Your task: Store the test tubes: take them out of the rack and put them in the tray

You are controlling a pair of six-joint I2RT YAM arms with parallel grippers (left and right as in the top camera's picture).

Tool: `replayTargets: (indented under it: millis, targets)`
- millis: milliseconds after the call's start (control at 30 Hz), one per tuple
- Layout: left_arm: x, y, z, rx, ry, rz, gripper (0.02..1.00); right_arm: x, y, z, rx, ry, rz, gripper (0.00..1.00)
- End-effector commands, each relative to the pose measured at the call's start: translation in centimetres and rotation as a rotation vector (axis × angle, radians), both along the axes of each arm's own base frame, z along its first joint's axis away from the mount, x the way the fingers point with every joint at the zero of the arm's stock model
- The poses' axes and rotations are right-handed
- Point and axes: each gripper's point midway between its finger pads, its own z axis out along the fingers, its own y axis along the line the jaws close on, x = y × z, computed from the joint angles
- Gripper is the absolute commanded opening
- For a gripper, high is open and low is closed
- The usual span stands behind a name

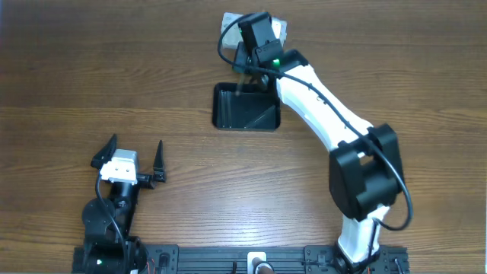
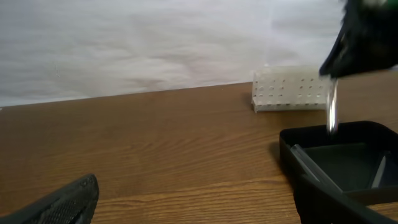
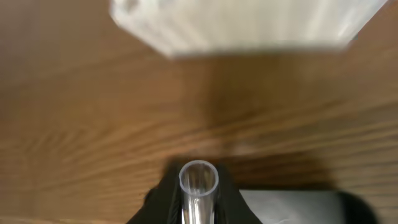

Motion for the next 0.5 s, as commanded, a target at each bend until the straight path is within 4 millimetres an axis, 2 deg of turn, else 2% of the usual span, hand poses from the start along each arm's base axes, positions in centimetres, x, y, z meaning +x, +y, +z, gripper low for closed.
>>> replayTargets:
  millis: [33, 200, 500]
  targets:
    - [0.0, 0.0, -0.1, 0.012, -0.001, -0.006, 1.0, -0.7, 1.3, -1.6, 0.08, 0.079, 0.017, 0.084]
    - [0.0, 0.0, -0.1, 0.012, -0.001, -0.007, 1.0, -1.8, 0.8, -2.7, 0.053, 0.138, 0.013, 0.084]
    - [0.0, 0.0, -0.1, 0.012, -0.001, -0.007, 1.0, -4.2, -1.3, -4.4, -0.04, 0.251, -0.017, 0.086]
